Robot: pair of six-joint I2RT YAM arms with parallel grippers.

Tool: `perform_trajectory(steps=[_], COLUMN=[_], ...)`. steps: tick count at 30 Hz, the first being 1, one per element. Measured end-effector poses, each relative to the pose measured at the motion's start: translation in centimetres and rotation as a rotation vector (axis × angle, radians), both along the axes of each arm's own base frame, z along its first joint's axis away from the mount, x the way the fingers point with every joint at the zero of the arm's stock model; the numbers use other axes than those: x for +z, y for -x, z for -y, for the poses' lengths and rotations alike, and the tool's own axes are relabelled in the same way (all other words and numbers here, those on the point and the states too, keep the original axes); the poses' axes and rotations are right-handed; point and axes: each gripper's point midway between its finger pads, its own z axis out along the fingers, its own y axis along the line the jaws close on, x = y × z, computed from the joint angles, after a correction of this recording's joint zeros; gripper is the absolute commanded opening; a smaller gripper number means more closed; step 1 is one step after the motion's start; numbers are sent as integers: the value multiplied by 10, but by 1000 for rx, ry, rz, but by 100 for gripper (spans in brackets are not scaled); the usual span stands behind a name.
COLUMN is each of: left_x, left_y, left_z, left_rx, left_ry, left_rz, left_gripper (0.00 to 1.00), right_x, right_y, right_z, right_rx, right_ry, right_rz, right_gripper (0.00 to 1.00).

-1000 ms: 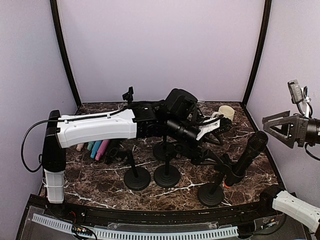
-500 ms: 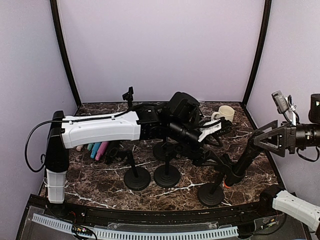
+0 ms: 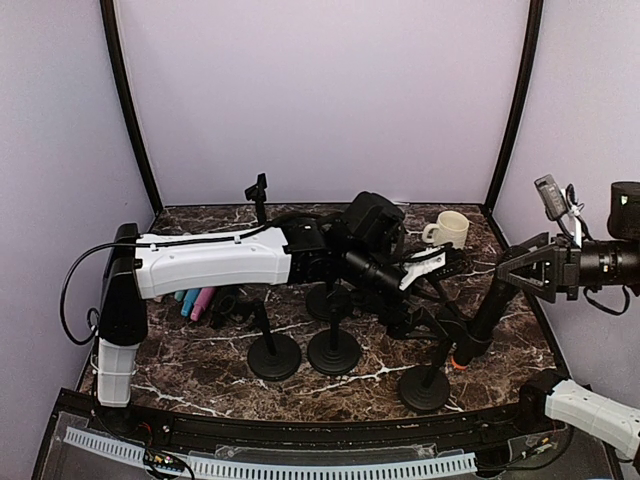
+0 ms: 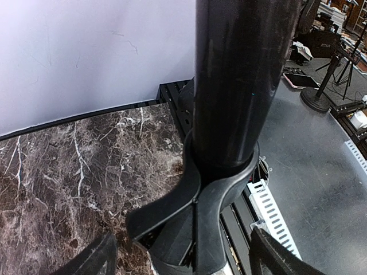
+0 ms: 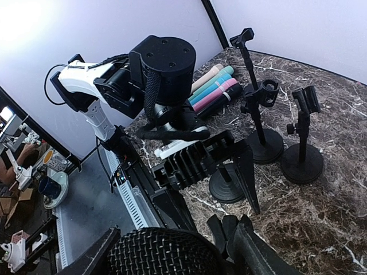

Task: Remove the microphone from the stand
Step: Hold the microphone from the microphone stand, then open the clamp for the microphone stand.

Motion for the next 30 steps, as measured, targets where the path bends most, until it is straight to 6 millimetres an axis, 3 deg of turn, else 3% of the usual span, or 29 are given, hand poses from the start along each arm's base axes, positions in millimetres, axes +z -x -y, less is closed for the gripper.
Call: perform_trajectory(steps=[8,24,30], left_x=[-2,1,-9], left_y=[0,-1,0], left_z=[1,14,17], left_rx=[2,14,12], left_ry=[-3,47,34], left_rz=[-2,-8,-19], left_gripper=[83,83,79], right_x=[-3,0,0], right_y=[-14,-18,-17], right_z=[-6,-7,-7], right_rx=[11,17,17], right_ry=[13,5,3], right_rz=[16,75,81], right_gripper=[61,41,36])
